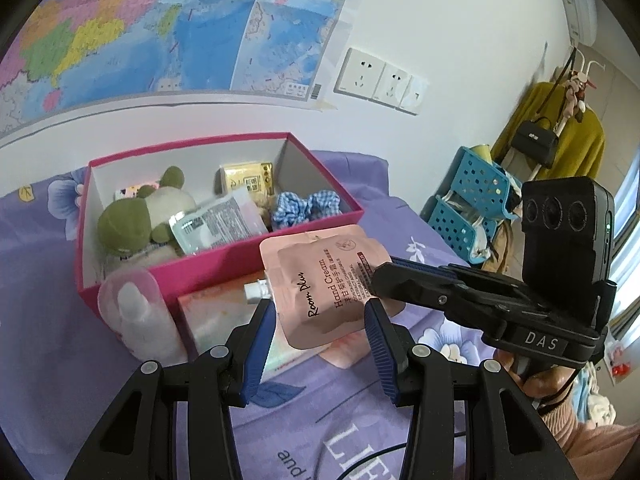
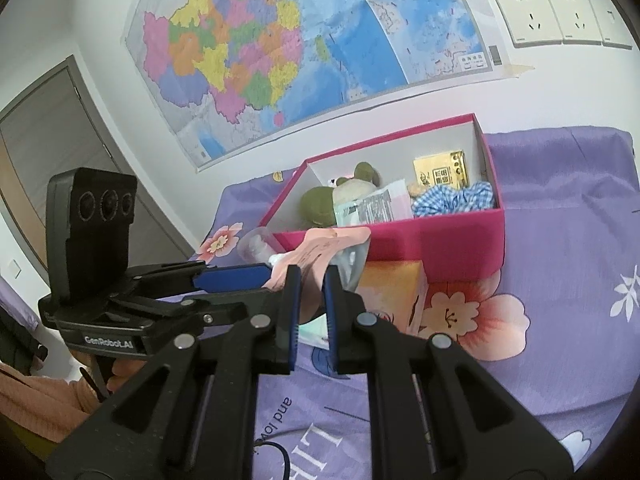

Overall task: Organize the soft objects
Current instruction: 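Lift the Hand Cream pouch and carry it toward the pink box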

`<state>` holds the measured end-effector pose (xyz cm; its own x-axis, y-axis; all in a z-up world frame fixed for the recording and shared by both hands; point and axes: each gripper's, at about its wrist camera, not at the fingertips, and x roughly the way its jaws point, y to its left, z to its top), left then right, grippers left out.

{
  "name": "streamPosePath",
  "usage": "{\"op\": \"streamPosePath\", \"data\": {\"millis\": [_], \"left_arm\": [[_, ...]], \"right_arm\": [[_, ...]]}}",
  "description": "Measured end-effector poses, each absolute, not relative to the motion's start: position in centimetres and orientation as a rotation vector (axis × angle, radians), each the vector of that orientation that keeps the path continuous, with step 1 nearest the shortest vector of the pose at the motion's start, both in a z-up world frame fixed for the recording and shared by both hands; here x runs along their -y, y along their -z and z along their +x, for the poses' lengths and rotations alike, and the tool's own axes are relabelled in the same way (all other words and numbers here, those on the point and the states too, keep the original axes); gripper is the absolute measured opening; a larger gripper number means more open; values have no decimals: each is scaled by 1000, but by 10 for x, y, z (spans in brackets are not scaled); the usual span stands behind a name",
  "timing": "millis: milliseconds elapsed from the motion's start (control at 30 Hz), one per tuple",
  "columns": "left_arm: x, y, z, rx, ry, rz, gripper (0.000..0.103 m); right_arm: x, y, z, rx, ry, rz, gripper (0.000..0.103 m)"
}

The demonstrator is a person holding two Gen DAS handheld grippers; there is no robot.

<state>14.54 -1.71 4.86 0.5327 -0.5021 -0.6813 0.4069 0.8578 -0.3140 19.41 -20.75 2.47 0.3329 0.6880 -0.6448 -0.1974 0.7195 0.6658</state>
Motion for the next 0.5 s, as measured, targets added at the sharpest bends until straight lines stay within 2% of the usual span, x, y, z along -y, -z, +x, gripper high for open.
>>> {"op": "streamPosePath", "data": {"millis": [500], "left_arm": [[22,-59,167,-835,520,-101,46]], "right_arm": [[209,-25,216,-1063,-609,522,14]]}}
